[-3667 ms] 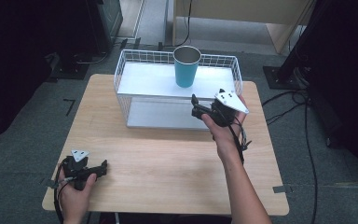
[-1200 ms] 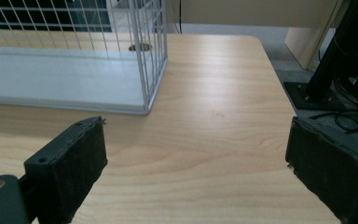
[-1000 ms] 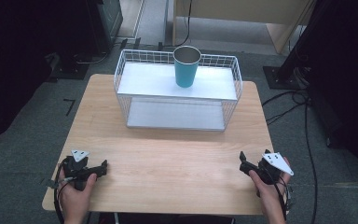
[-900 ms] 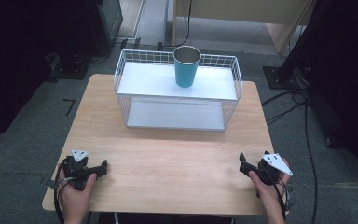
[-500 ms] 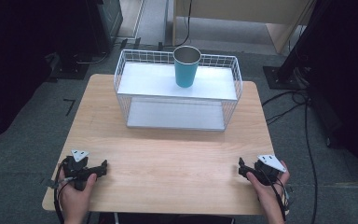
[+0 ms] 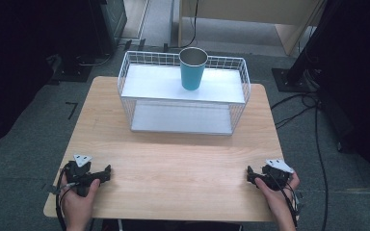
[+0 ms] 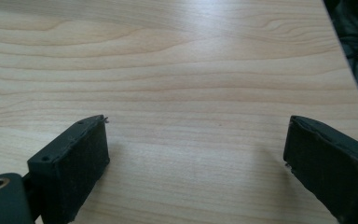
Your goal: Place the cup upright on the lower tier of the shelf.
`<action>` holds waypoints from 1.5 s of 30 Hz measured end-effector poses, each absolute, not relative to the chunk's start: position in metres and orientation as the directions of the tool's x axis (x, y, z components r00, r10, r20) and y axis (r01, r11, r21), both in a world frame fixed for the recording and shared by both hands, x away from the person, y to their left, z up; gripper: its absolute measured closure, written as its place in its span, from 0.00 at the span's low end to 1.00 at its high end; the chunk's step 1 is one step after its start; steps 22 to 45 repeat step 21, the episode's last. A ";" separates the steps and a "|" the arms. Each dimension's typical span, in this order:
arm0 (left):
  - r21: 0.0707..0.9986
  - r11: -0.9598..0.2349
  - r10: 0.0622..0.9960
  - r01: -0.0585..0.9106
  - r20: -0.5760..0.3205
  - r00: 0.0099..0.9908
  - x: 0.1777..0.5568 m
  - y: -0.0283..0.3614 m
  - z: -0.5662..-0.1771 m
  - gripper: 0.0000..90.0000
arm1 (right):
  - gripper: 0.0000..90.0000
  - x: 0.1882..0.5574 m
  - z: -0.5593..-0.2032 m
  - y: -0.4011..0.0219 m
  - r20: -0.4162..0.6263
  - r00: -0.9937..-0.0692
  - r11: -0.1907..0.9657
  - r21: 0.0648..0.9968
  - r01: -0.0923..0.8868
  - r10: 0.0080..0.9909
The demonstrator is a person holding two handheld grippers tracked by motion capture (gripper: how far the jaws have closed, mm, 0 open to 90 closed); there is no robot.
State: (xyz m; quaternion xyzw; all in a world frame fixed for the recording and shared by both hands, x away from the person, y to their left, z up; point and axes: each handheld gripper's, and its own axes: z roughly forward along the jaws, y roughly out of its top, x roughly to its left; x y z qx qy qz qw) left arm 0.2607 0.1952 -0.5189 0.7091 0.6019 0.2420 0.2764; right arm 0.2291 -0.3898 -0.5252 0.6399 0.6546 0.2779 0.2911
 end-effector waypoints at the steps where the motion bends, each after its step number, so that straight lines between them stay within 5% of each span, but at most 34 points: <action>1: 0.683 -0.123 0.987 0.720 0.010 0.158 0.261 0.195 -0.519 0.00 | 0.07 0.230 -0.525 -0.391 -0.007 -0.019 0.018 0.732 0.681 1.000; 45: 0.683 -0.125 0.987 0.719 0.010 0.162 0.261 0.195 -0.519 0.00 | 0.04 0.229 -0.526 -0.395 0.027 0.035 -0.044 0.718 0.695 0.999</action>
